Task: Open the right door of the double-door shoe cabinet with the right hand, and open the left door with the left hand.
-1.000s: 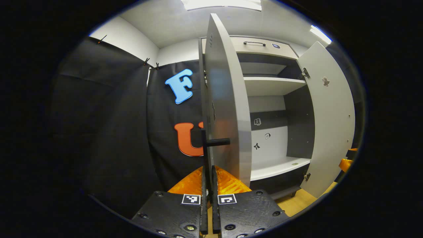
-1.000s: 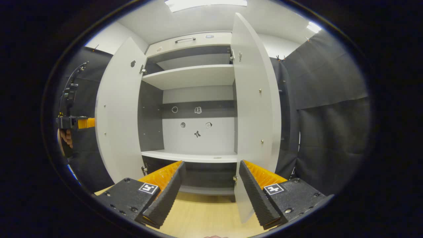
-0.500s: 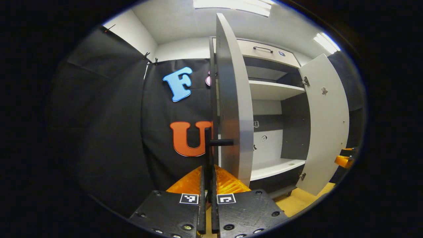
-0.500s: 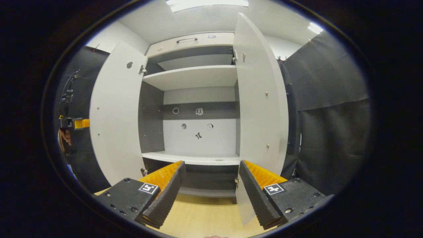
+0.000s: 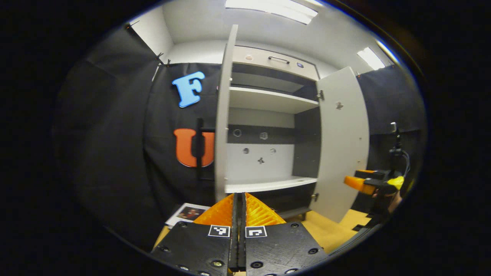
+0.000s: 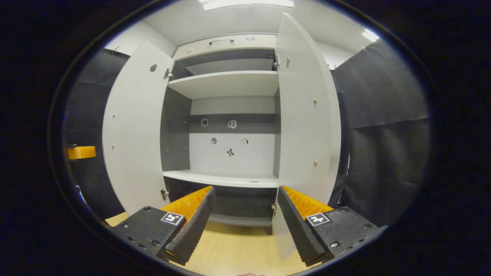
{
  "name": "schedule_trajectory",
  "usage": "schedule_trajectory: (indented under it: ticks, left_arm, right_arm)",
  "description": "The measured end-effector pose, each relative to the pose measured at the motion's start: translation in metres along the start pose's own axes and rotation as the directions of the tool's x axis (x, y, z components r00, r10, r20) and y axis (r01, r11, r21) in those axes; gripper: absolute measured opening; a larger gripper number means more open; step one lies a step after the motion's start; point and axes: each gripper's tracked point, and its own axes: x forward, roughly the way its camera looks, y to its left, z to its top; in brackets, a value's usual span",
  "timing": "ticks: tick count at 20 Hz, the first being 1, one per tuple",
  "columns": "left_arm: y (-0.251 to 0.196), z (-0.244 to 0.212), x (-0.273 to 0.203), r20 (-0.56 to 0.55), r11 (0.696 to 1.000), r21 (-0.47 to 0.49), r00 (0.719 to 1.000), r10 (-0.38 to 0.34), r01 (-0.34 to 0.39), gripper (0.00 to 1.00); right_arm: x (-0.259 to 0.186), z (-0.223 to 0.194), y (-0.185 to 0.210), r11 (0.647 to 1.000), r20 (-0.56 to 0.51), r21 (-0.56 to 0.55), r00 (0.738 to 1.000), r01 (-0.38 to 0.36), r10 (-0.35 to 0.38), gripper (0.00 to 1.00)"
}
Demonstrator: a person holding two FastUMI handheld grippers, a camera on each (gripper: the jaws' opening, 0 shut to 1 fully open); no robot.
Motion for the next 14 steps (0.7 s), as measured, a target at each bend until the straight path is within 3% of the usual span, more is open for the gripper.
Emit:
schedule_trajectory:
  ticks: [1,3,6,7,8,9,10,12,13,14]
  left_arm:
    - [-0.017,-0.003,0.005,0.012,0.999,-0.024,1.0,-0.026,0.026,0.0]
    - [-0.03,0.003,0.023,0.077,0.999,-0.044,0.997,-0.001,0.004,0.0]
    - [-0.028,-0.004,0.064,0.12,0.99,-0.011,0.983,0.142,-0.141,0.01]
    - [-0.029,-0.009,0.073,0.117,0.987,0.0,0.98,0.158,-0.159,0.04]
    - [-0.027,-0.015,0.08,0.11,0.982,0.007,0.976,0.186,-0.188,0.16]
    - [-0.03,-0.022,0.085,0.099,0.982,-0.006,0.977,0.19,-0.191,0.52]
    - [-0.035,-0.027,0.09,0.09,0.984,-0.029,0.98,0.178,-0.176,0.39]
    - [-0.045,-0.032,0.092,0.09,0.987,-0.073,0.984,0.151,-0.145,0.65]
    - [-0.044,-0.034,0.09,0.091,0.985,-0.082,0.984,0.156,-0.149,0.72]
    - [-0.041,-0.035,0.091,0.086,0.983,-0.08,0.981,0.175,-0.168,0.95]
  right_arm:
    - [0.0,-0.003,0.001,1.0,-0.009,0.009,1.0,-0.004,0.004,1.0]
    - [-0.001,-0.005,0.005,0.999,-0.009,0.029,1.0,-0.016,0.017,1.0]
    - [-0.006,-0.003,0.008,0.999,0.008,0.045,0.999,-0.032,0.031,1.0]
    - [-0.009,-0.003,0.008,0.998,0.015,0.048,0.999,-0.032,0.031,1.0]
    - [-0.011,-0.004,0.006,0.998,0.018,0.05,0.999,-0.027,0.026,1.0]
    - [-0.014,-0.006,0.004,0.998,0.019,0.051,1.0,-0.024,0.024,1.0]
    - [-0.016,-0.007,0.0,0.999,0.018,0.049,1.0,-0.018,0.017,1.0]
    - [-0.019,-0.005,-0.007,0.999,0.03,0.036,1.0,-0.008,0.007,1.0]
    - [-0.021,-0.004,-0.013,1.0,0.039,0.031,0.999,0.002,-0.003,1.0]
    - [-0.021,-0.002,-0.017,1.0,0.048,0.027,0.999,0.01,-0.011,1.0]
